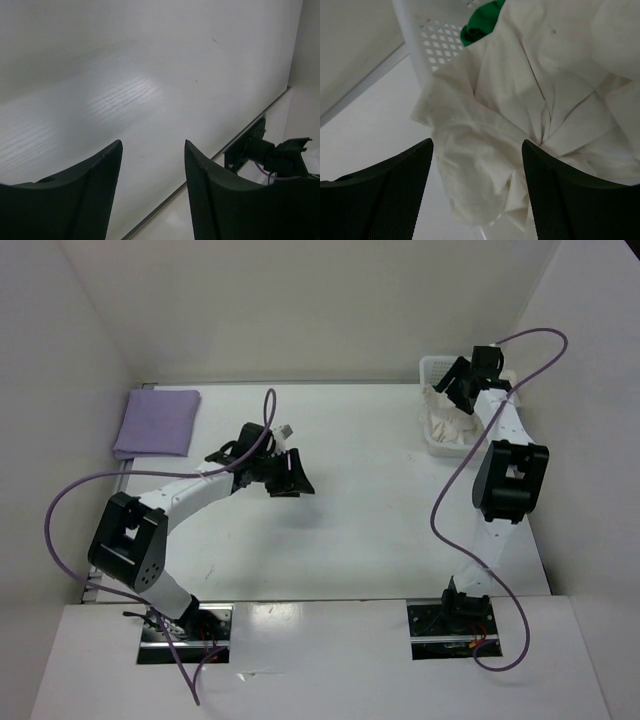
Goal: Fold and stack the t-shirts
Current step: Grab crumpled tshirt from bin with the right arm, then move the tshirt to the center of the board
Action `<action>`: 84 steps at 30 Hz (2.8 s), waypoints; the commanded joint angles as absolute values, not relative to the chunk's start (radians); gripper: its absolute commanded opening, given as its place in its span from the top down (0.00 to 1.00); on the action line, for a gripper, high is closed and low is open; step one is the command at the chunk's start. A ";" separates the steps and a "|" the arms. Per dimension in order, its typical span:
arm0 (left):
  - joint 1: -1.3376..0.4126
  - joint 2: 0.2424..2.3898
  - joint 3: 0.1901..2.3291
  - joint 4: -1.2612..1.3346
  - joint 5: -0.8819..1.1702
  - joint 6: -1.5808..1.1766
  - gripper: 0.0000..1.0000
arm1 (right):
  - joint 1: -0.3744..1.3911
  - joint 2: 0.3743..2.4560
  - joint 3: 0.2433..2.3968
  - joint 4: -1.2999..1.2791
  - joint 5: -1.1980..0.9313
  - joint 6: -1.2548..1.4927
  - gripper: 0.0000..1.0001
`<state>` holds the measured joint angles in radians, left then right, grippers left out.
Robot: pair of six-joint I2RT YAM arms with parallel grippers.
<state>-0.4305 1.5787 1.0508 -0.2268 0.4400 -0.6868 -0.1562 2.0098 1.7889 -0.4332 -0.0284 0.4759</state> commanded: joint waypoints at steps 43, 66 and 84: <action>-0.249 1.522 1.273 -0.207 0.604 -0.787 0.33 | -0.048 1.553 2.095 -0.434 -0.428 0.537 1.00; 0.137 1.328 1.186 -0.278 0.487 -0.769 0.28 | 0.054 1.687 1.401 -0.297 -0.513 0.588 0.48; 0.159 1.342 0.818 -0.388 0.387 -0.716 0.28 | 0.827 1.719 1.299 -0.400 -0.164 0.460 0.48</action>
